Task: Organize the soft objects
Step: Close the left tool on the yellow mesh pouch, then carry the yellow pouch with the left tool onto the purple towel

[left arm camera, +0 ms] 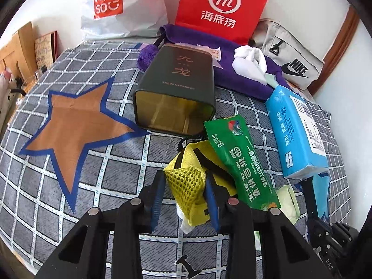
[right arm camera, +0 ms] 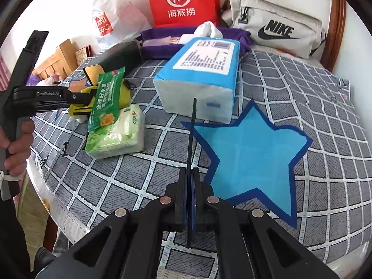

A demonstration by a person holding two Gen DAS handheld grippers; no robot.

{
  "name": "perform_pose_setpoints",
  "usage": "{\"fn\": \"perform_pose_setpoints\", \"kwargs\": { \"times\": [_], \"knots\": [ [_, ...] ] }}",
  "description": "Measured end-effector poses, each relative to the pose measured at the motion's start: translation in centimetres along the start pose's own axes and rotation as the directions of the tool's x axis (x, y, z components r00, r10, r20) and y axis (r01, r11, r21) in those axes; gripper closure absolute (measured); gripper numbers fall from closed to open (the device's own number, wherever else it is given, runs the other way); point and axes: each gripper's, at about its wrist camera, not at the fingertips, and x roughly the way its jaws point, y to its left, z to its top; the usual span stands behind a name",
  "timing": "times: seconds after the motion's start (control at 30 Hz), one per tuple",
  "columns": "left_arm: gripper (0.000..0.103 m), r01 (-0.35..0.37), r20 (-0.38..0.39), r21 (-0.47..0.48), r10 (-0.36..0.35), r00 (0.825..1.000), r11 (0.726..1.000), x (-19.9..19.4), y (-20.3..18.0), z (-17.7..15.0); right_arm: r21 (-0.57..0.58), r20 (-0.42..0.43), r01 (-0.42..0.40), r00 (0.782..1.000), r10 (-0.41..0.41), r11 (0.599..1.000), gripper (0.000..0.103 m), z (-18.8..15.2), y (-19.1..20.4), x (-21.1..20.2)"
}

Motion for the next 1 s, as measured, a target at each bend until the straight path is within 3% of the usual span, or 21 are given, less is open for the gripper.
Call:
{"fn": "perform_pose_setpoints", "kwargs": {
  "times": [0.17,0.4,0.57,1.0],
  "knots": [
    [0.080,0.039,0.003,-0.016,-0.039,0.999,0.999,-0.9,0.9,0.1,0.015,0.001,-0.006,1.000,0.006,1.000,0.100,-0.1,-0.2,1.2],
    [0.081,0.019,0.022,-0.028,-0.018,1.000,0.999,-2.6,2.1,0.3,0.021,0.012,-0.020,1.000,0.020,1.000,0.100,0.4,0.2,0.7],
    [0.081,-0.049,0.096,0.008,0.048,0.994,0.999,-5.3,2.1,1.0,-0.013,0.039,-0.017,0.999,0.017,1.000,0.100,1.3,1.2,-0.7],
    [0.081,-0.057,0.175,-0.026,0.060,0.983,0.998,-9.6,3.2,2.7,-0.055,0.090,-0.009,0.996,0.014,0.998,0.100,3.5,2.7,-3.1]
  ]
}}
